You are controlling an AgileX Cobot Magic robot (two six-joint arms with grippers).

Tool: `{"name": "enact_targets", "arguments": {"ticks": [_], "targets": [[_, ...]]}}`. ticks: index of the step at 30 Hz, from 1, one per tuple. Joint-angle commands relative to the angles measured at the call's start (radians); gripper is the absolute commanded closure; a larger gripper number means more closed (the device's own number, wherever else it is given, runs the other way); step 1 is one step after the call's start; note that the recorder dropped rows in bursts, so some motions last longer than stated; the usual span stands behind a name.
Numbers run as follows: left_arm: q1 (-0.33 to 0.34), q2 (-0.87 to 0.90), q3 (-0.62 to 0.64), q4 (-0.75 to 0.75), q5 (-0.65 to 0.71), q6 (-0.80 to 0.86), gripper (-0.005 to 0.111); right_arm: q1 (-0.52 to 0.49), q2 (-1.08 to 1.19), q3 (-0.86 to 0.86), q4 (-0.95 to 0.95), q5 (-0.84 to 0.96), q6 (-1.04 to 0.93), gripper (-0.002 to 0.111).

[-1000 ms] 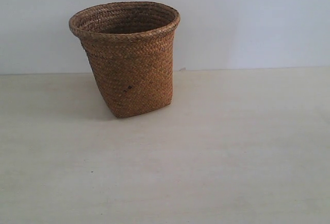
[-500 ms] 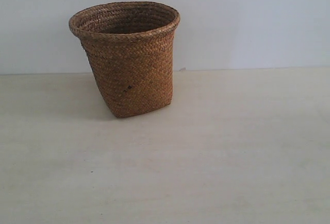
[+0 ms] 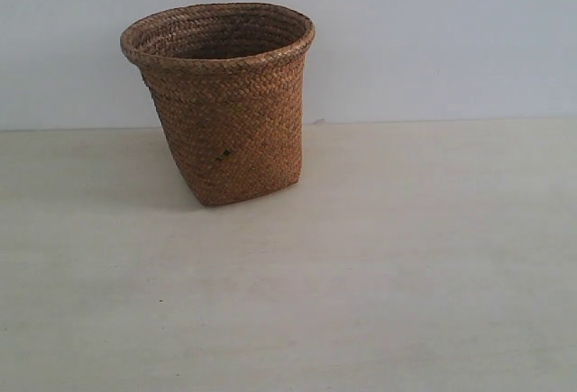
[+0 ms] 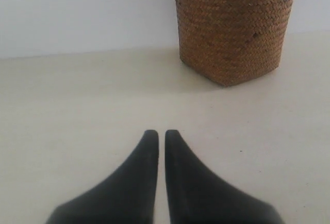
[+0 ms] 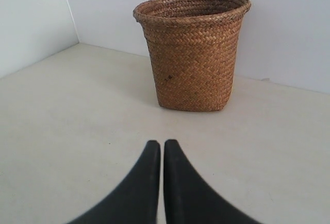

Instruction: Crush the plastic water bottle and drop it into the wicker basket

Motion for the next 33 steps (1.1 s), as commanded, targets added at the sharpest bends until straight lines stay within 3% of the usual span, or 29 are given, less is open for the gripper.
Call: {"name": "enact_targets", "arguments": {"ticks": [1, 14, 19, 33], "targets": [[0.003, -0.003, 0.004, -0.006, -0.002, -0.139, 0.103, 0.001, -0.003, 0.001, 0.001, -0.015, -0.003, 0.108], [0.005, -0.003, 0.004, 0.006, -0.004, -0.055, 0.103, 0.001, -0.003, 0.001, 0.001, -0.015, -0.003, 0.108], [0.050, -0.003, 0.004, 0.006, -0.004, -0.060, 0.103, 0.001, -0.003, 0.001, 0.001, -0.015, -0.003, 0.108], [0.050, -0.003, 0.004, 0.002, -0.004, -0.103, 0.103, 0.001, -0.003, 0.001, 0.001, -0.015, -0.003, 0.108]]}}
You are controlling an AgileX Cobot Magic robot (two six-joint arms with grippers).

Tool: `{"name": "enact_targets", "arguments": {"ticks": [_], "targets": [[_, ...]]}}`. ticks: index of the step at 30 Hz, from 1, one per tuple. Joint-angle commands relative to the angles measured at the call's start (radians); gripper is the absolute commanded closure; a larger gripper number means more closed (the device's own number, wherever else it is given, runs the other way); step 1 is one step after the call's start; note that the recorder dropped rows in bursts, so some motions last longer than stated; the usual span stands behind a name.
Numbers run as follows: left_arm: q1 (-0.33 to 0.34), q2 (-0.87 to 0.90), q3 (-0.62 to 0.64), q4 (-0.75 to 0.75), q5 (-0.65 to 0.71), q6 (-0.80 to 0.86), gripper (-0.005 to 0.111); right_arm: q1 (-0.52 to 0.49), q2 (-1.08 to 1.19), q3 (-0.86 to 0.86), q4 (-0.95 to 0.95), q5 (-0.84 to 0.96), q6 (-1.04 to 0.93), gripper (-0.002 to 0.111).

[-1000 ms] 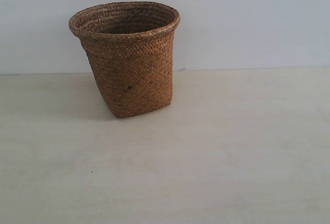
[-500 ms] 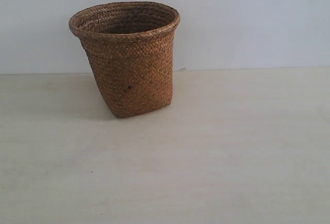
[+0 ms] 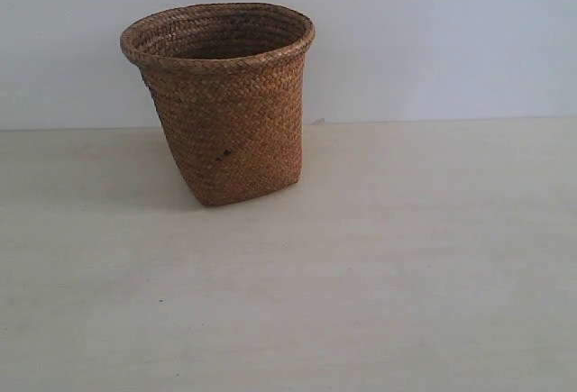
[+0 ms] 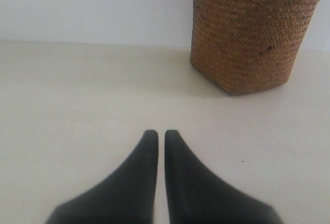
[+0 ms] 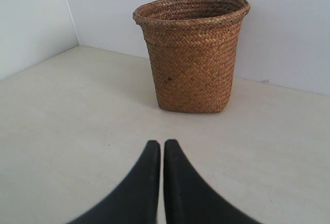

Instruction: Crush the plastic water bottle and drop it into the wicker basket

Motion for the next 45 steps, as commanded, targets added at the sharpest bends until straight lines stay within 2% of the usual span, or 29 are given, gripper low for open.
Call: {"name": "enact_targets", "arguments": {"ticks": [1, 27, 30, 35, 40, 45], "targets": [[0.002, -0.003, 0.004, 0.000, -0.004, -0.010, 0.103, 0.001, -0.003, 0.001, 0.001, -0.009, -0.003, 0.108], [0.002, -0.003, 0.004, 0.000, 0.001, -0.012, 0.103, -0.012, -0.048, 0.001, -0.001, -0.022, -0.015, 0.108], [0.002, -0.003, 0.004, 0.000, 0.001, -0.012, 0.103, -0.063, -0.113, 0.005, -0.002, -0.027, -0.066, 0.108], [0.002, -0.003, 0.004, 0.000, 0.000, -0.009, 0.103, -0.227, -0.226, 0.111, -0.002, -0.162, -0.187, 0.108], [0.002, -0.003, 0.004, 0.000, 0.000, -0.009, 0.103, -0.412, -0.260, 0.252, -0.002, -0.293, -0.195, 0.108], [0.002, -0.003, 0.004, 0.000, 0.000, -0.009, 0.103, -0.531, -0.260, 0.349, -0.002, -0.296, -0.195, 0.108]]}}
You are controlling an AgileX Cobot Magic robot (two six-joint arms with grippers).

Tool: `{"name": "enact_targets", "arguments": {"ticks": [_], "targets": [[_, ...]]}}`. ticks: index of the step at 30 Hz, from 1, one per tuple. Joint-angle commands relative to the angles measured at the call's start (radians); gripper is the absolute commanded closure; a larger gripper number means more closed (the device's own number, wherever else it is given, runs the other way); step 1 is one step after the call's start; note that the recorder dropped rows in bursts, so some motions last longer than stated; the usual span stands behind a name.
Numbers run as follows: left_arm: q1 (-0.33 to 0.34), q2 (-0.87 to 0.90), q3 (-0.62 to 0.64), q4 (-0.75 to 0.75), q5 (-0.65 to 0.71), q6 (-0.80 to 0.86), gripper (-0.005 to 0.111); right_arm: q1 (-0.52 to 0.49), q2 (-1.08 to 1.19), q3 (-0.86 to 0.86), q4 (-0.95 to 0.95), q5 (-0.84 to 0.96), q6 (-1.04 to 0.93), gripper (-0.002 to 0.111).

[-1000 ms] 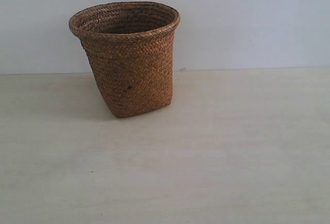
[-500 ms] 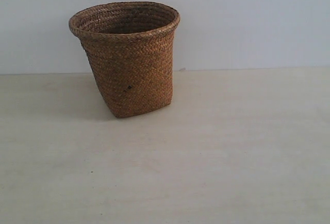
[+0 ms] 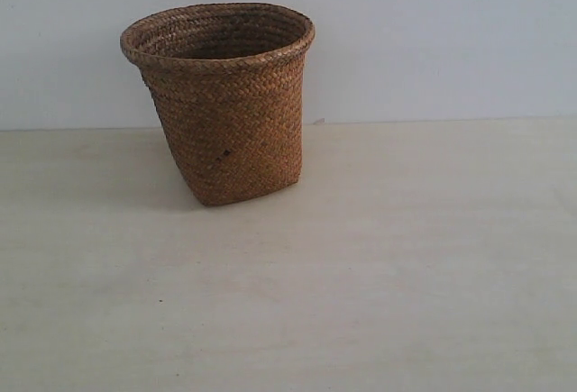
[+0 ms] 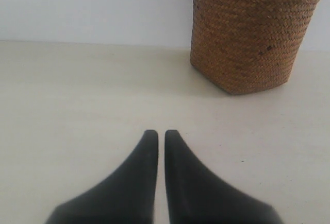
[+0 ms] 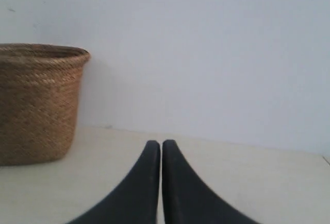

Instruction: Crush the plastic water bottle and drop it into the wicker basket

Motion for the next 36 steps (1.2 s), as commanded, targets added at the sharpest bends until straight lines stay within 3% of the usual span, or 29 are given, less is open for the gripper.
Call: {"name": "enact_targets", "arguments": {"ticks": [1, 12, 19, 23, 36], "targets": [[0.002, -0.003, 0.004, 0.000, 0.000, -0.007, 0.103, -0.077, -0.006, 0.081, -0.002, -0.024, -0.011, 0.108], [0.002, -0.003, 0.004, 0.000, 0.000, -0.007, 0.103, -0.079, -0.006, 0.111, 0.004, 0.045, 0.085, 0.108], [0.002, -0.003, 0.004, 0.000, 0.000, -0.007, 0.103, -0.079, -0.006, 0.111, 0.002, 0.223, 0.245, 0.108], [0.002, -0.003, 0.004, 0.000, 0.000, -0.007, 0.103, -0.079, -0.006, 0.111, 0.002, 0.226, 0.350, 0.108], [0.002, -0.003, 0.004, 0.000, 0.000, -0.003, 0.103, -0.079, -0.006, 0.111, -0.164, 0.215, 0.281, 0.108]]}}
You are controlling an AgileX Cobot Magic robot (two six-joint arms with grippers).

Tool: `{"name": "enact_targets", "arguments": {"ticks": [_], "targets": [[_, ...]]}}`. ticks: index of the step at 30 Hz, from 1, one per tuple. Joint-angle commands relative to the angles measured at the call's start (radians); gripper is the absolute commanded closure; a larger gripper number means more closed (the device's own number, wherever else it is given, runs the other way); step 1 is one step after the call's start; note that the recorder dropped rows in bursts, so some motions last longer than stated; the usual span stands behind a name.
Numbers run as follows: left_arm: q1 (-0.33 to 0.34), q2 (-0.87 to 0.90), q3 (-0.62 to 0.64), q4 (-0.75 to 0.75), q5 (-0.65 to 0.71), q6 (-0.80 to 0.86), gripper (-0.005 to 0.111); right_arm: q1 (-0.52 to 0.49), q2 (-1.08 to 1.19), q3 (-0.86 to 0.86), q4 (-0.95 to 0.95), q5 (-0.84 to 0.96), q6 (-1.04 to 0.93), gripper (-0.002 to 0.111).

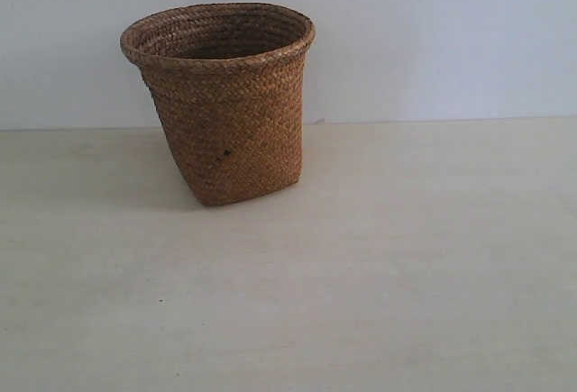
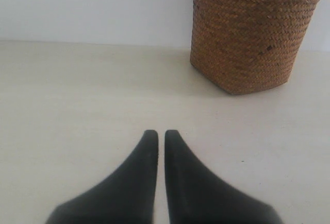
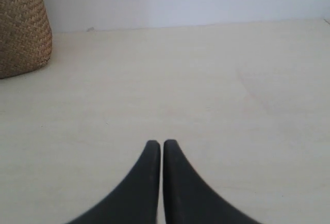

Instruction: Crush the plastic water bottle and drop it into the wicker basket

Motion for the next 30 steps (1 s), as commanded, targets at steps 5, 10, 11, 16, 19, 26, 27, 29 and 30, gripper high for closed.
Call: {"name": "enact_targets", "arguments": {"ticks": [5, 10, 11, 16, 19, 26, 27, 29, 30], "targets": [[0.002, -0.003, 0.004, 0.000, 0.000, -0.003, 0.103, -0.004, -0.006, 0.000, -0.022, -0.005, 0.005, 0.108], [0.002, -0.003, 0.004, 0.000, 0.000, -0.003, 0.103, -0.004, -0.006, 0.000, -0.041, -0.007, 0.019, 0.108], [0.002, -0.003, 0.004, 0.000, 0.000, -0.003, 0.103, -0.004, -0.006, 0.000, -0.047, -0.010, 0.029, 0.108], [0.002, -0.003, 0.004, 0.000, 0.000, -0.003, 0.103, -0.004, -0.006, 0.000, -0.053, -0.011, 0.038, 0.108], [0.002, -0.003, 0.004, 0.000, 0.000, -0.003, 0.103, -0.004, -0.006, 0.000, -0.078, -0.011, 0.038, 0.108], [0.002, -0.003, 0.004, 0.000, 0.000, -0.003, 0.103, -0.004, -0.006, 0.000, -0.095, -0.011, 0.064, 0.108], [0.002, -0.003, 0.004, 0.000, 0.000, -0.003, 0.103, -0.004, -0.006, 0.000, -0.095, -0.011, 0.064, 0.108], [0.002, -0.003, 0.004, 0.000, 0.000, -0.003, 0.103, -0.004, -0.006, 0.000, -0.095, -0.011, 0.064, 0.108], [0.002, -0.003, 0.004, 0.000, 0.000, -0.003, 0.103, -0.004, -0.006, 0.000, -0.095, -0.011, 0.064, 0.108]]}}
